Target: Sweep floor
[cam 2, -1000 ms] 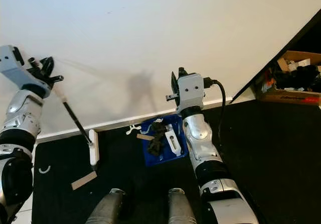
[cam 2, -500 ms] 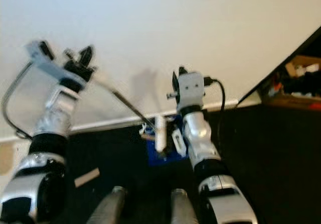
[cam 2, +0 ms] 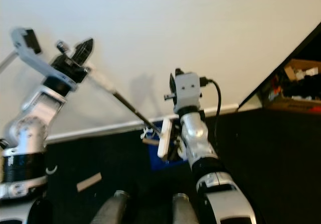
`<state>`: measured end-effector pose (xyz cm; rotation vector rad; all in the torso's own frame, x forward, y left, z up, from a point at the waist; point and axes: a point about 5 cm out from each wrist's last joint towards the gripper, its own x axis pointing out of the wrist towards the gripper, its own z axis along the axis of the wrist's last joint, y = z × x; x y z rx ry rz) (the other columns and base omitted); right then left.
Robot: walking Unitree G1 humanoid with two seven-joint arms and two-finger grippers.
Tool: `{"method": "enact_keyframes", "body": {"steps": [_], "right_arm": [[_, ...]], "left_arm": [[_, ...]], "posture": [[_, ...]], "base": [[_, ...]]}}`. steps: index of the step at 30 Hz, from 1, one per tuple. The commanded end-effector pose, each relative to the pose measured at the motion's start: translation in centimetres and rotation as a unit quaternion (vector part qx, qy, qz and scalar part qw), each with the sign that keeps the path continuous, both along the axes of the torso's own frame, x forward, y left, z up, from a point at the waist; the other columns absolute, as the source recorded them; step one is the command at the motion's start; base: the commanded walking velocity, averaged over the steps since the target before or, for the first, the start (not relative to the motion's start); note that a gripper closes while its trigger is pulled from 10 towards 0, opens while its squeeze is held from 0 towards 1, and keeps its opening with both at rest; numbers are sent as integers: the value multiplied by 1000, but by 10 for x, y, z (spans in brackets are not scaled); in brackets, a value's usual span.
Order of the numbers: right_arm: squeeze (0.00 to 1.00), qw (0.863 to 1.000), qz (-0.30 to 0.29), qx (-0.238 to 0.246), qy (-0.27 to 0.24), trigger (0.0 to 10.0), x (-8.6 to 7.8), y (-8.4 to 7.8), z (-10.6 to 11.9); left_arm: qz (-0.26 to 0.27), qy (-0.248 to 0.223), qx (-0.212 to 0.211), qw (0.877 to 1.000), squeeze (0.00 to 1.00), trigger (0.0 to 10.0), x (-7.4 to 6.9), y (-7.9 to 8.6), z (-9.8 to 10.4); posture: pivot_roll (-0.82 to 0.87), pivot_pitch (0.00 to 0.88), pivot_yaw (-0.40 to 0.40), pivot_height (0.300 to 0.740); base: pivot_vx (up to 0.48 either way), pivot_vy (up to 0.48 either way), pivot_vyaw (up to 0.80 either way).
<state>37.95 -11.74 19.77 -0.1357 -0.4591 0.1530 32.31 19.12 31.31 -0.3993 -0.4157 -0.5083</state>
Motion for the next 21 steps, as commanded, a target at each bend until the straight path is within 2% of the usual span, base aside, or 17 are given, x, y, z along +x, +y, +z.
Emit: {"method": "enact_keyframes", "body": {"steps": [1,3,5,9,11,12,13,14,15,17,21], "right_arm": [[0,1000,7,15,6,10000,-5,5,-11],[0,1000,5,16,9,10000,-6,4,-14],[0,1000,3,18,10,10000,-7,4,-17],[0,1000,-4,24,1,10000,-8,-1,-15],[0,1000,-6,27,-4,10000,-9,-3,-14],[0,999,-10,30,-9,10000,-10,-6,-13],[0,999,-10,30,-9,10000,-10,-6,-13],[0,999,-11,31,-11,10000,-10,-7,-12],[0,999,-18,41,-14,10000,-11,-12,-13],[0,999,-23,45,-17,10000,-13,-16,-13],[0,998,-27,54,-23,10000,-15,-21,-12]], "left_arm": [[13,-10,14,1000,0,10000,-9,9,7],[39,9,51,998,0,10000,-12,21,5],[56,34,59,996,0,10000,-16,30,-3],[110,64,125,984,0,10000,-11,40,-17],[124,76,141,979,0,10000,-9,43,-24],[148,87,159,972,0,10000,-6,47,-30],[148,87,159,972,0,10000,-6,47,-30],[164,91,171,967,0,10000,-5,49,-32],[202,104,198,953,0,10000,-1,56,-38],[218,118,194,949,0,10000,1,61,-39],[241,113,206,942,0,10000,2,67,-35]], "posture": [[152,304,95,740],[164,299,106,740],[161,293,112,740],[157,285,119,740],[155,282,121,740],[149,278,128,740],[149,278,128,740],[149,278,128,740],[142,273,134,740],[140,268,138,740],[139,262,143,740]], "base": [[0,0,0],[0,0,0],[0,0,0],[0,0,0],[0,0,0],[0,0,0],[0,0,0],[0,0,0],[0,0,0],[0,0,0],[0,0,0]]}}
